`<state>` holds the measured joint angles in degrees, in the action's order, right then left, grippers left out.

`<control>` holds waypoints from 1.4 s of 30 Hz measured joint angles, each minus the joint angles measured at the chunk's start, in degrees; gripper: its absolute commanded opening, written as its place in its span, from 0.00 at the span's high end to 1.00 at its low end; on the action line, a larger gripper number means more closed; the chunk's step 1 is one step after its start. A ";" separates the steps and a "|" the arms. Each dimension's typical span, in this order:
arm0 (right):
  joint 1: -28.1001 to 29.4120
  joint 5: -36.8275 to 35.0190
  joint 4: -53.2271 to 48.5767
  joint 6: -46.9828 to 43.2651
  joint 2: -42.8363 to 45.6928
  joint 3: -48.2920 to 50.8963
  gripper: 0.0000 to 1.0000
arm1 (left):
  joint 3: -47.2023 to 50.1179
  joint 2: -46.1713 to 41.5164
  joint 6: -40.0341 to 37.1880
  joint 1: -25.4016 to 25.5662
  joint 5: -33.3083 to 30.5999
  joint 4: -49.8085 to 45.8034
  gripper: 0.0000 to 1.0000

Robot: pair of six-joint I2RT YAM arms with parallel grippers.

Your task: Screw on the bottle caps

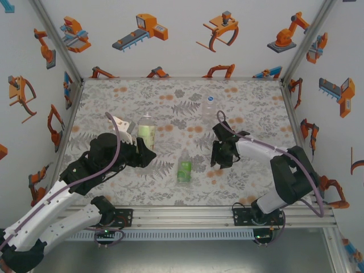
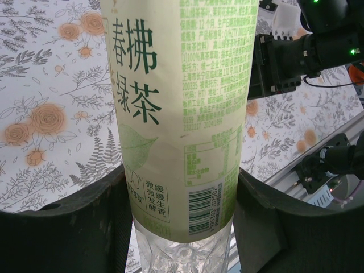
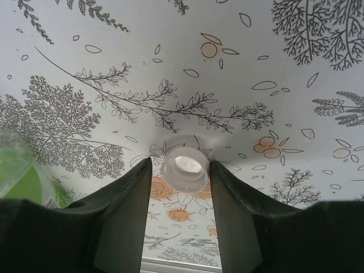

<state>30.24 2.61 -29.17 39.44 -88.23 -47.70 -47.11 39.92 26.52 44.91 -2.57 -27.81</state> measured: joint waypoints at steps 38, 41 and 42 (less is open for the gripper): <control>1.57 -3.58 -5.09 -2.45 0.79 -3.48 0.58 | 0.66 0.22 0.85 -0.74 0.70 1.25 1.00; 1.60 -3.58 -5.09 -2.45 0.66 -3.48 0.58 | 0.74 0.22 0.92 -0.76 0.70 1.25 1.00; 1.60 -3.58 -5.07 -2.45 0.59 -3.43 0.58 | 0.74 0.22 0.94 -0.76 0.70 1.25 1.00</control>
<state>31.83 -0.97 -34.24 36.99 -87.64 -51.13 -46.37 40.14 27.46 44.14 -1.87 -26.57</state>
